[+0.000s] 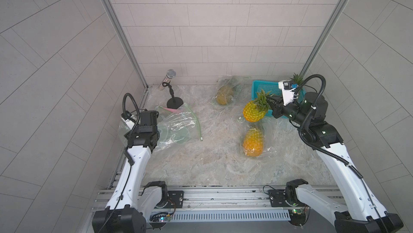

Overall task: Open the zip-top bag and take out the pineapple
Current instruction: Place the zipper food storage bag at the center of the board.

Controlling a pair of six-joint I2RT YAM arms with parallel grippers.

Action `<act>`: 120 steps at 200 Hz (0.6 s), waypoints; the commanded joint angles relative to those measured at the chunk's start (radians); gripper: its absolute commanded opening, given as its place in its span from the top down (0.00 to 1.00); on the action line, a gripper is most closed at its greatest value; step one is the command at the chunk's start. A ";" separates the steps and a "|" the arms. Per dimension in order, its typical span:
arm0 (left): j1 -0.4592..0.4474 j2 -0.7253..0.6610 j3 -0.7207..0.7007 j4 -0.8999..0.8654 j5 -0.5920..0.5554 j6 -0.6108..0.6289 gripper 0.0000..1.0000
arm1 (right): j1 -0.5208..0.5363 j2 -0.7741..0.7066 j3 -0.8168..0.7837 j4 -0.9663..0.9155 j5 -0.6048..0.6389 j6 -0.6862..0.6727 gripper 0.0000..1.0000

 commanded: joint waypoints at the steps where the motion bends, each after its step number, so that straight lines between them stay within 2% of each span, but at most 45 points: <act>1: 0.009 -0.016 0.055 0.049 0.088 0.084 0.24 | -0.020 -0.005 0.011 0.094 -0.012 0.016 1.00; 15: 0.009 -0.029 0.072 0.089 0.210 0.158 0.23 | -0.033 0.002 0.011 0.095 -0.006 0.018 1.00; 33: 0.009 -0.052 0.094 0.118 0.465 0.264 0.23 | -0.055 0.025 0.025 0.096 -0.009 0.014 1.00; 48: 0.009 -0.059 0.118 0.104 0.669 0.306 0.24 | -0.074 0.050 0.041 0.101 -0.013 0.009 1.00; 66: 0.008 -0.059 0.138 0.071 0.860 0.335 0.23 | -0.105 0.080 0.065 0.110 -0.023 0.008 1.00; 93: 0.008 -0.068 0.147 0.033 1.027 0.389 0.23 | -0.160 0.132 0.089 0.158 -0.034 0.031 1.00; 120: 0.007 -0.076 0.116 0.070 1.143 0.402 0.23 | -0.220 0.208 0.103 0.253 -0.050 0.100 1.00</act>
